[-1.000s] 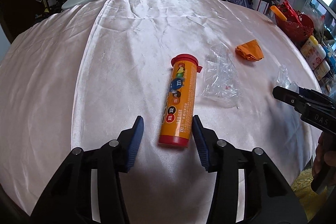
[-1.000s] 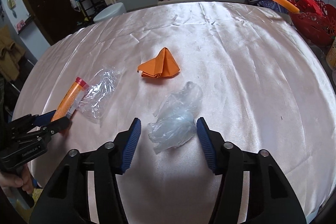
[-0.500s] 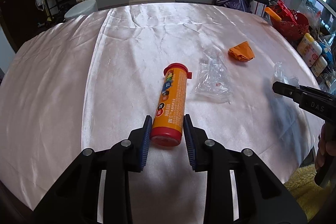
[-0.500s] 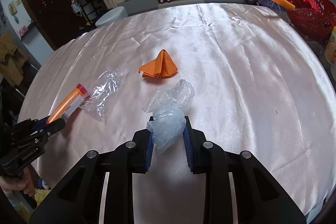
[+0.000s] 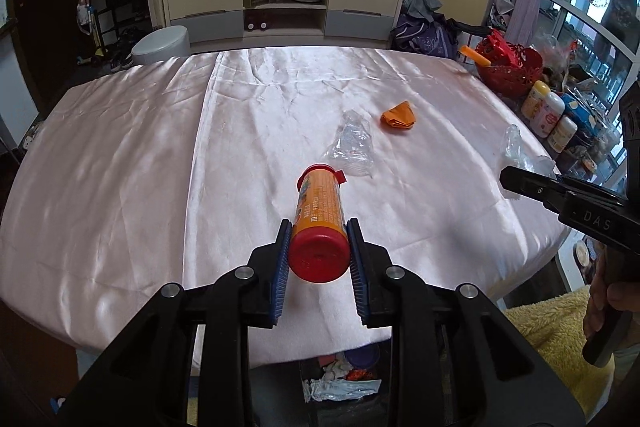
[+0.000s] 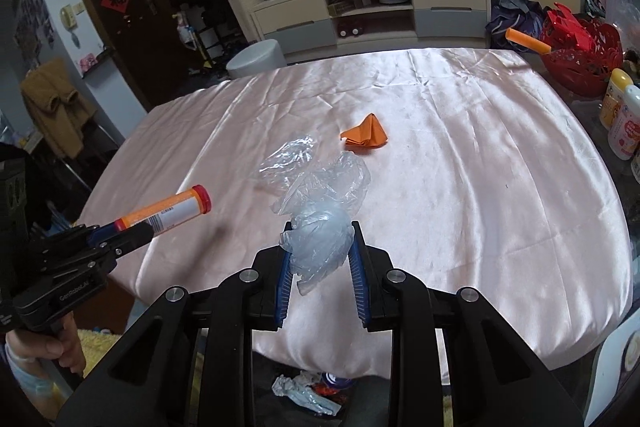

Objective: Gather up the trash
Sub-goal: 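Carry the orange tube and plastic bag into the black bin and open both tools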

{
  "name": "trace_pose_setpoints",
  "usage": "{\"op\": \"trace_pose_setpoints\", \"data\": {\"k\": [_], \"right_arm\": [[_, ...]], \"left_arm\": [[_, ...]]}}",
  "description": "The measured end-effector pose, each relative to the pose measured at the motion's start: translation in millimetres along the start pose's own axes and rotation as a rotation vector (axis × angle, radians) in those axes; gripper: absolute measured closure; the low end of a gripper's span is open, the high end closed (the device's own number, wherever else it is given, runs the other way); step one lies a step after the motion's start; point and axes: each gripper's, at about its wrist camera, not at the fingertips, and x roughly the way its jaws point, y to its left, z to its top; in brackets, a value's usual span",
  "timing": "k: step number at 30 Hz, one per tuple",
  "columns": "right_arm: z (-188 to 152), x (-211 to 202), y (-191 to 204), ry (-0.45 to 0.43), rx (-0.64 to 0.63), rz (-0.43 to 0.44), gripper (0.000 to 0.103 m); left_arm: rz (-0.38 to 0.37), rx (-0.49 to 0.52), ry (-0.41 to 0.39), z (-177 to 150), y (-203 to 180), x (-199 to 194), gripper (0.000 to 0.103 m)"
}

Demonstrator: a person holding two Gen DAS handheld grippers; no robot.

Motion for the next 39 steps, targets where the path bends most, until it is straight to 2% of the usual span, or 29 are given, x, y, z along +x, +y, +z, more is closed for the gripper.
{"op": "trace_pose_setpoints", "data": {"k": [6, 12, 19, 26, 39], "right_arm": [[-26.3, -22.5, 14.0, 0.005, -0.015, 0.021, 0.076], [-64.9, -25.1, 20.2, 0.057, -0.003, 0.054, 0.076], [-109.8, -10.5, 19.5, 0.142, 0.040, 0.095, 0.076], [-145.6, 9.8, 20.0, 0.217, 0.031, 0.095, 0.076], [-176.3, 47.6, 19.3, 0.332, 0.043, 0.091, 0.076]], "left_arm": [[-0.025, 0.009, 0.007, -34.2, -14.8, -25.8, 0.077], [-0.046, 0.002, 0.043, -75.3, -23.5, -30.9, 0.077], [-0.061, -0.030, 0.094, -117.4, -28.0, -20.5, 0.077], [-0.048, -0.024, 0.126, -148.6, -31.6, -15.2, 0.077], [-0.063, -0.062, 0.271, -191.3, -22.2, 28.8, 0.077]]}}
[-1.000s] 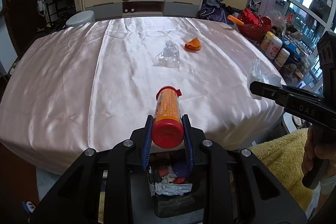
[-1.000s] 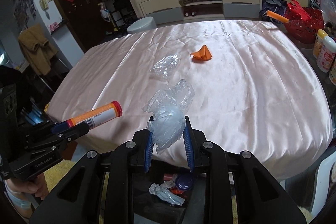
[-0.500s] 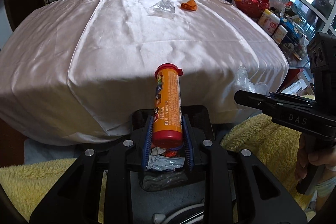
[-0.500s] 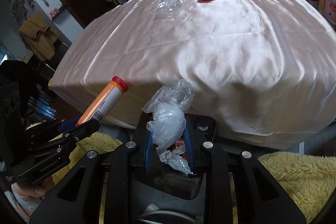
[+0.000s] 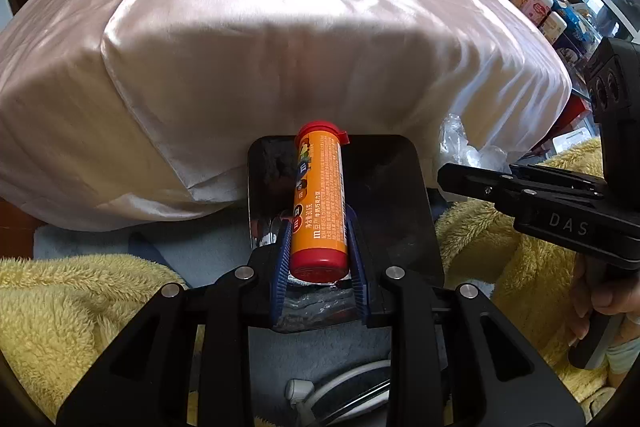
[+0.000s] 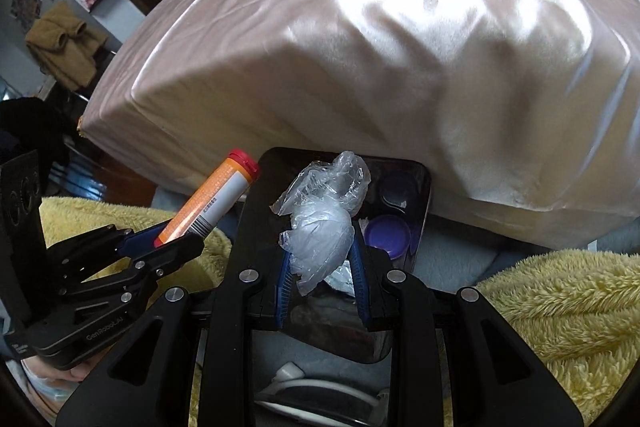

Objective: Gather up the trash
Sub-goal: 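Carry the orange tube and plastic bag into the black bin and open both tools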

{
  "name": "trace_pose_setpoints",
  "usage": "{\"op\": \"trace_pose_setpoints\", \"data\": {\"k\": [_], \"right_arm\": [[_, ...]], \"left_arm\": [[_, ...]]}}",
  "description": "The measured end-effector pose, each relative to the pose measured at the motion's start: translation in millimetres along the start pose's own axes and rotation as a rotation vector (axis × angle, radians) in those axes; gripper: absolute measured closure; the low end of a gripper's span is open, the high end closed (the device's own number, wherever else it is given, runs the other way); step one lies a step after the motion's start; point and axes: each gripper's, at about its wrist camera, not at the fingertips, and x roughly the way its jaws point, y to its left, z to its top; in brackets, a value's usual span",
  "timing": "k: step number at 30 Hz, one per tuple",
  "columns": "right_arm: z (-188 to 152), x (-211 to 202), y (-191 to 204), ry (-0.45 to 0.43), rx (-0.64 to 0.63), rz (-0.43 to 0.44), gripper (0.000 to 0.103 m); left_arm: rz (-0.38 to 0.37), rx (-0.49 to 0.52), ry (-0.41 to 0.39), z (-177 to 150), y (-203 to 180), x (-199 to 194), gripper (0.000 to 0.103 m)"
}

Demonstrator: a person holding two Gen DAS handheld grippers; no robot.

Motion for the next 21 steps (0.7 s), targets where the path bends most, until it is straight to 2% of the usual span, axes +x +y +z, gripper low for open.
{"op": "trace_pose_setpoints", "data": {"k": [8, 12, 13, 16, 18, 21], "right_arm": [[-0.5, 5.2, -4.1, 0.002, 0.017, -0.013, 0.073], [0.0, 6.8, -4.8, 0.005, 0.022, -0.020, 0.053], [-0.1, 6.6, -5.2, 0.004, 0.022, -0.022, 0.052], [0.3, 6.1, -7.1, -0.004, 0.037, -0.033, 0.042], [0.2, 4.1, -10.4, -0.014, 0.056, -0.032, 0.038], [0.0, 0.5, -17.6, -0.028, 0.089, -0.032, 0.033]], "left_arm": [[-0.018, 0.003, 0.053, -6.7, 1.7, 14.5, 0.077], [-0.018, 0.011, 0.064, -7.2, -0.1, 17.7, 0.077], [-0.016, 0.012, 0.066, -7.5, -0.6, 18.3, 0.075], [-0.006, 0.013, 0.070, -7.9, -1.4, 20.3, 0.063], [0.000, 0.011, 0.069, -7.1, -1.8, 21.0, 0.061], [0.009, 0.001, 0.066, -6.7, 1.0, 20.1, 0.051]]}}
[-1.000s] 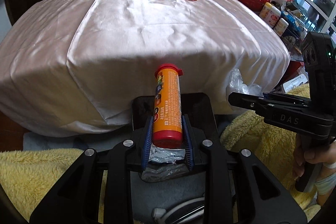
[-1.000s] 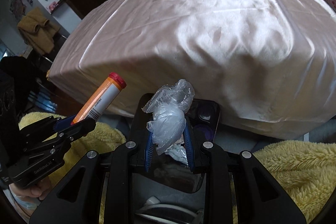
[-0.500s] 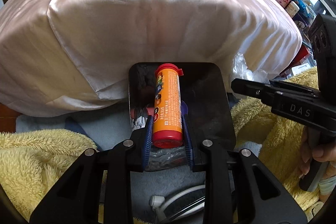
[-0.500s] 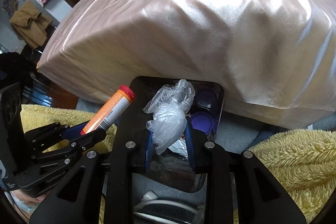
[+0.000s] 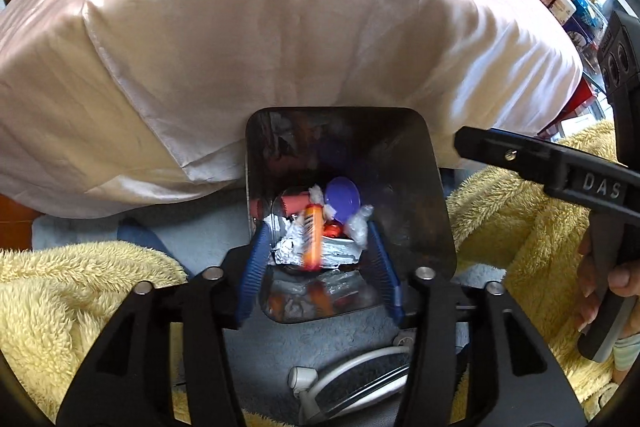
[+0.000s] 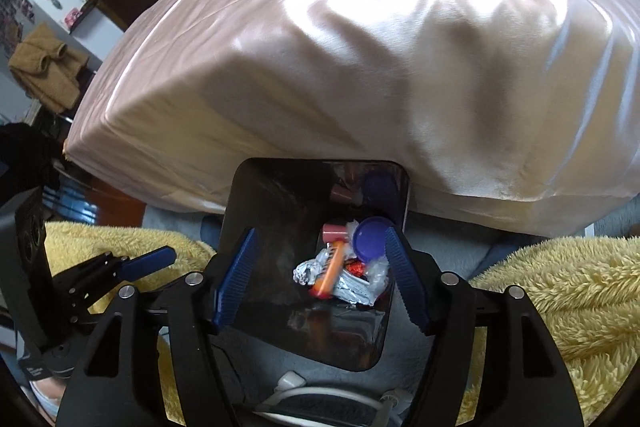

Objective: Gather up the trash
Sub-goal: 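Carry the orange tube and plastic bag into the black bin and open both tools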

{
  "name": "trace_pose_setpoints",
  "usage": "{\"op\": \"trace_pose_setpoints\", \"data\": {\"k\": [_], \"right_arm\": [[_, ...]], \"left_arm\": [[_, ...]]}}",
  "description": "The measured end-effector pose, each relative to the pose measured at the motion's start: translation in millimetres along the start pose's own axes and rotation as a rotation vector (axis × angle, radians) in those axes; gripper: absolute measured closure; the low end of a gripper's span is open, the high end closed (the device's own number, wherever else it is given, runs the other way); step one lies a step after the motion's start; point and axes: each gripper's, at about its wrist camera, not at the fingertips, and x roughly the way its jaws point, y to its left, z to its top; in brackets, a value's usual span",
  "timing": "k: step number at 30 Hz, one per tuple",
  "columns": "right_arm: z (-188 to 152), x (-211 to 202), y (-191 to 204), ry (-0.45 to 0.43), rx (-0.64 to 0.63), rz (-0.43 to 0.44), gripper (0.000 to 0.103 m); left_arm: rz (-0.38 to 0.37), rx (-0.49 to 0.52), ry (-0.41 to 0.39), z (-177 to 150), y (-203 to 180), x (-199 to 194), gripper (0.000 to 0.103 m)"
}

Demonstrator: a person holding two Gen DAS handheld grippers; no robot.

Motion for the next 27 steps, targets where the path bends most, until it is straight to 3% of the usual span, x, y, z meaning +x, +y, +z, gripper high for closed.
{"op": "trace_pose_setpoints", "data": {"k": [3, 8, 13, 17, 27], "right_arm": [[0.2, -3.7, -5.5, -0.011, 0.030, 0.011, 0.029], [7.2, -13.8, -9.1, -0.028, 0.070, 0.060, 0.029], [30.2, -47.9, -0.2, -0.122, 0.037, 0.073, 0.029], [60.0, -75.4, 4.0, -0.195, 0.005, 0.039, 0.028], [146.4, -100.9, 2.9, -0.278, -0.043, -0.052, 0.021]], "left_arm": [[0.000, -0.009, -0.003, 0.4, 3.7, -2.0, 0.042], [-0.017, -0.026, -0.010, 5.5, 7.4, -9.4, 0.017], [-0.048, -0.038, -0.048, 22.1, 11.1, -26.6, 0.014], [-0.017, -0.005, -0.112, 44.8, 7.3, -51.2, 0.012], [-0.006, 0.001, -0.209, 131.8, 8.8, -87.3, 0.012]]}}
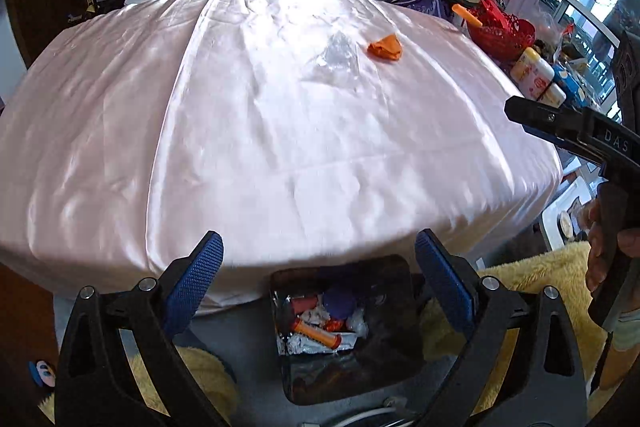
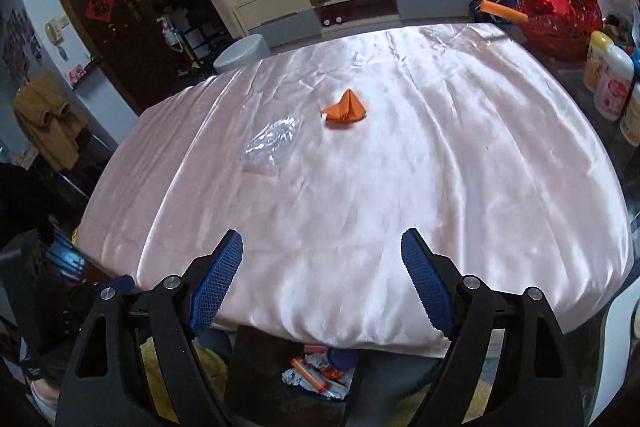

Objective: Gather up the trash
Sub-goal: 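Carry the orange tube and plastic bag into the black bin and open both tools, then grasp the clear plastic bag with left tool while right tool grasps orange paper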

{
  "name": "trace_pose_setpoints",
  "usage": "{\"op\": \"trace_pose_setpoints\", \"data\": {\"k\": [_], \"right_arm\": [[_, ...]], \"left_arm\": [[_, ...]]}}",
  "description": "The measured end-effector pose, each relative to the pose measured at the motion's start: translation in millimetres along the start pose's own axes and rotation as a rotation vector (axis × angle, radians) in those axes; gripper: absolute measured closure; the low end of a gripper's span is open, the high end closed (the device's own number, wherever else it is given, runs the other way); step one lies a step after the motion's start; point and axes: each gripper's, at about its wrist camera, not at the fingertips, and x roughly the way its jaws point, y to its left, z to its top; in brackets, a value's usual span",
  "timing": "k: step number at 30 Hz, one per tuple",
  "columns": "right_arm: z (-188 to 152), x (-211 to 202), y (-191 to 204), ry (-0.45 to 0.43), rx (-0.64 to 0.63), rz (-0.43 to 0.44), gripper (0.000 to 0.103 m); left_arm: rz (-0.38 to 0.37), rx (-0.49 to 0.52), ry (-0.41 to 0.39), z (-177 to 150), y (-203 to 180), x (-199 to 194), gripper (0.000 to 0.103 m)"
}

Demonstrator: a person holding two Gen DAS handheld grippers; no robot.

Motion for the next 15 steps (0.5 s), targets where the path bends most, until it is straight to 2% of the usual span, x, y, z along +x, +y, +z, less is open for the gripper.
{"op": "trace_pose_setpoints", "data": {"k": [8, 15], "right_arm": [[47.2, 36.8, -4.2, 0.015, -0.003, -0.020, 0.021], [86.1, 83.5, -13.2, 0.036, 0.017, -0.042, 0.021]], "left_arm": [[0.006, 0.025, -0.027, 66.8, -4.9, 25.2, 0.012], [0.017, 0.033, -0.009, 111.9, -1.8, 67.4, 0.012]]}}
